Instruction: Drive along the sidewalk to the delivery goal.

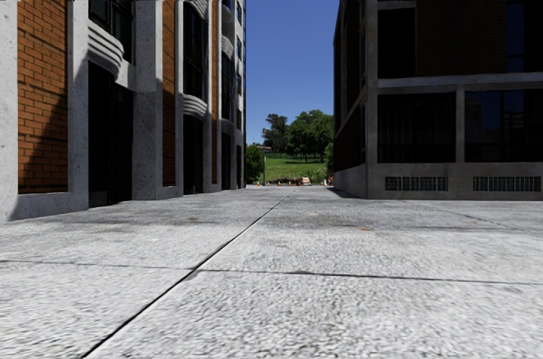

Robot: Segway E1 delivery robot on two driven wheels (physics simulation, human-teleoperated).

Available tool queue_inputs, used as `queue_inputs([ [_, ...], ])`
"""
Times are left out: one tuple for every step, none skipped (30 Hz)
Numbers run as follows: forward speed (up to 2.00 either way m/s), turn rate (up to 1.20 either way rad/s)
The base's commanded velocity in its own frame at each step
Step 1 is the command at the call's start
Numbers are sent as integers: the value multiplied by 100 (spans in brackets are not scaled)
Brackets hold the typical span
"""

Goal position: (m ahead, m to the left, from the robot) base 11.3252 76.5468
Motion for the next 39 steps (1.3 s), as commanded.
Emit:
queue_inputs([
  [200, 0],
  [200, 0],
  [200, 0],
  [200, 0],
  [200, 0],
  [200, 0],
  [200, 0],
  [200, 0],
  [200, 0],
  [200, 0],
  [200, 0],
  [200, 0],
  [200, 0],
  [200, 0],
  [200, 0],
  [200, 0],
  [200, 0],
  [200, 0],
  [200, 0],
  [200, 0],
  [200, 0],
  [200, 0],
  [200, 0],
  [200, 0],
  [200, 0],
  [200, 0],
  [200, 0],
  [200, 0],
  [200, 0],
  [200, 0],
  [200, 0],
  [200, 0],
  [200, 0],
  [200, 0],
  [200, 0],
  [200, 0],
  [200, 0],
  [200, 0],
  [200, 0],
])
